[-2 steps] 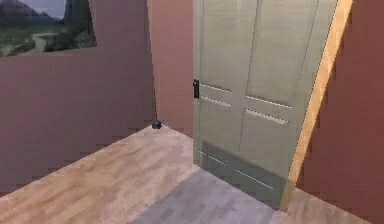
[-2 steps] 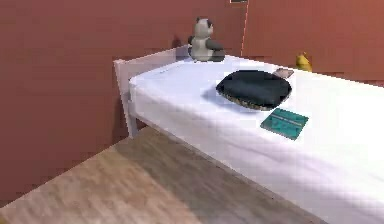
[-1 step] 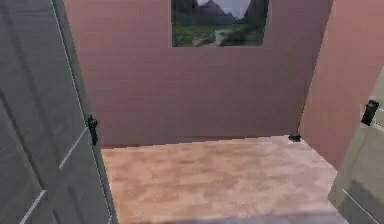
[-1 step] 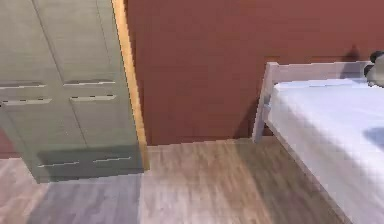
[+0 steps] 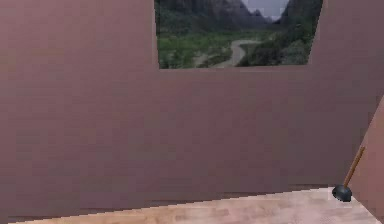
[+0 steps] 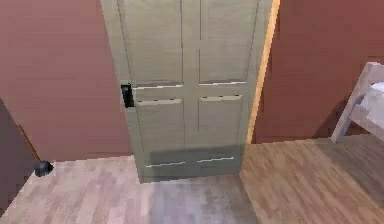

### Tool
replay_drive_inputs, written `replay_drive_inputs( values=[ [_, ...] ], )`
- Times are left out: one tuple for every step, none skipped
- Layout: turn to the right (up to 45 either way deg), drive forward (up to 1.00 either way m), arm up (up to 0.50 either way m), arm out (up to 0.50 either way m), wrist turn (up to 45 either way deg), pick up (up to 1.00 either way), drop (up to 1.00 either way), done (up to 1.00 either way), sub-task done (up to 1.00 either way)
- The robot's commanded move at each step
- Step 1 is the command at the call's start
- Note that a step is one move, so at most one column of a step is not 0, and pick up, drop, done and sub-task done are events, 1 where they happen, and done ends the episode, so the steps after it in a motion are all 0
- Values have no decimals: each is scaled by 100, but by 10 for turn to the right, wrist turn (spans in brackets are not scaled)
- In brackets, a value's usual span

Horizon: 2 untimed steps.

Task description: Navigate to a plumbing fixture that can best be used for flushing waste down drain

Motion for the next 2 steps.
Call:
replay_drive_inputs(
  values=[
    [-60,0,0,0,0,0,0,0,0],
    [0,30,0,0,0,0,0,0,0]
  ],
)
